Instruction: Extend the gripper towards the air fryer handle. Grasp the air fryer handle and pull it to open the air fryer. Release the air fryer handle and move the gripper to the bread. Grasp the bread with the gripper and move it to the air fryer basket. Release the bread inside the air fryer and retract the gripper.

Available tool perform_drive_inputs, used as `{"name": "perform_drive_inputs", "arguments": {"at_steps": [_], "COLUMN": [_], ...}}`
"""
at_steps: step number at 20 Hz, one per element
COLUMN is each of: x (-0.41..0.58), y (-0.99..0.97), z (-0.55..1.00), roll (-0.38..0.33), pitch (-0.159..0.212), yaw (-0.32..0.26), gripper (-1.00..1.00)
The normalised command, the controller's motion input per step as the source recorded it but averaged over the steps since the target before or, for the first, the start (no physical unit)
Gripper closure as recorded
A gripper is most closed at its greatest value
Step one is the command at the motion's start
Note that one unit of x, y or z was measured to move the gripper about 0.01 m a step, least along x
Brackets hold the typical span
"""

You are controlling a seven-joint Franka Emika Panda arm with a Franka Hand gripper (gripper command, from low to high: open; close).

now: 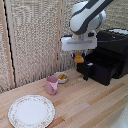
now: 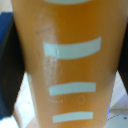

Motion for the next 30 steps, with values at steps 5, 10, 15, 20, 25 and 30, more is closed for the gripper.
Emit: {"name": "perform_drive_inputs", "arguments": {"at_steps": [5, 10, 15, 20, 25, 30], "x": [0.269, 0.336, 0.145, 0.004, 0.010, 0.182], "y": [-0.29, -0.68, -0.73, -0.84, -0.91, -0.90], "z": [0.22, 0.36, 0.37, 0.27, 0.09, -0.06], "roll": [-0.013, 0.063, 0.057, 0.042, 0.056, 0.091], "pitch": [-0.166, -0.142, -0.050, 0.007, 0.000, 0.022], "yaw": [-0.229, -0.091, -0.107, -0.091, -0.060, -0.027], "gripper": [1.00, 1.00, 1.00, 1.00, 1.00, 1.00]}}
